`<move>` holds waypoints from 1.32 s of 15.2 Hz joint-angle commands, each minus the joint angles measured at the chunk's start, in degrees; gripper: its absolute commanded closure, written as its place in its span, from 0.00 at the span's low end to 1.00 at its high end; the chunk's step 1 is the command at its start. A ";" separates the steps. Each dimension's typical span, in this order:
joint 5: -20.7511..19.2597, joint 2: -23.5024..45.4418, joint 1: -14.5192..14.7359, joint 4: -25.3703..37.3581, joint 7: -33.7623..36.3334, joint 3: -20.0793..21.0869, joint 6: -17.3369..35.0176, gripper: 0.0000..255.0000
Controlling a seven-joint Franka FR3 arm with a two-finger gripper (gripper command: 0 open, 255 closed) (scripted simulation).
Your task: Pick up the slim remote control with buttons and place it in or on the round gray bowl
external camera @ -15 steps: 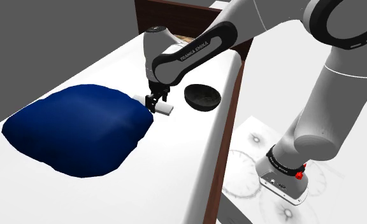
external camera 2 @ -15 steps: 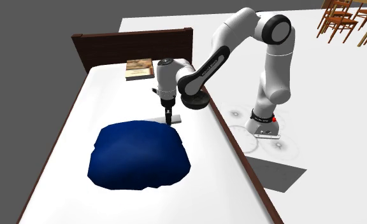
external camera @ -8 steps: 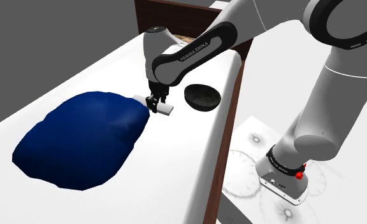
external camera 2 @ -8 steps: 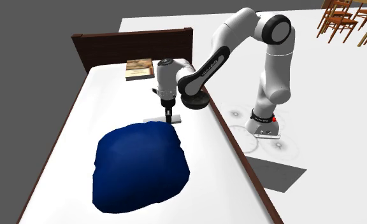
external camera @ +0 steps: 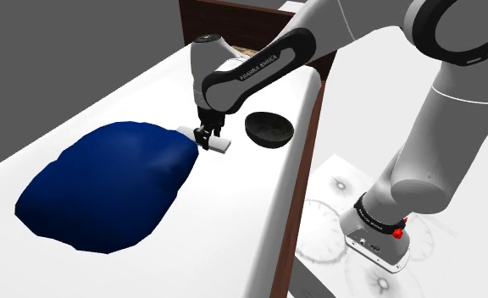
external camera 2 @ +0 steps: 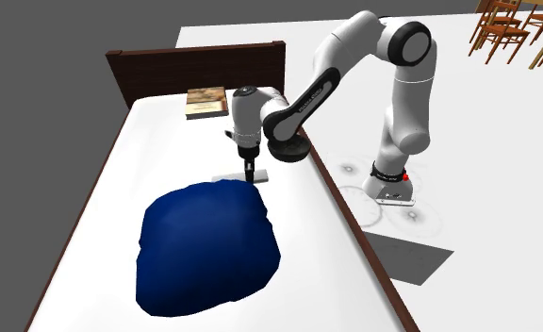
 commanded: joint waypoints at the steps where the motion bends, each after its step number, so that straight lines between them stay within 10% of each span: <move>1: 0.28 -0.65 -0.04 0.44 -0.12 0.09 -1.08 1.00; 20: 2.68 -7.16 -0.53 7.75 -1.57 0.47 -14.62 1.00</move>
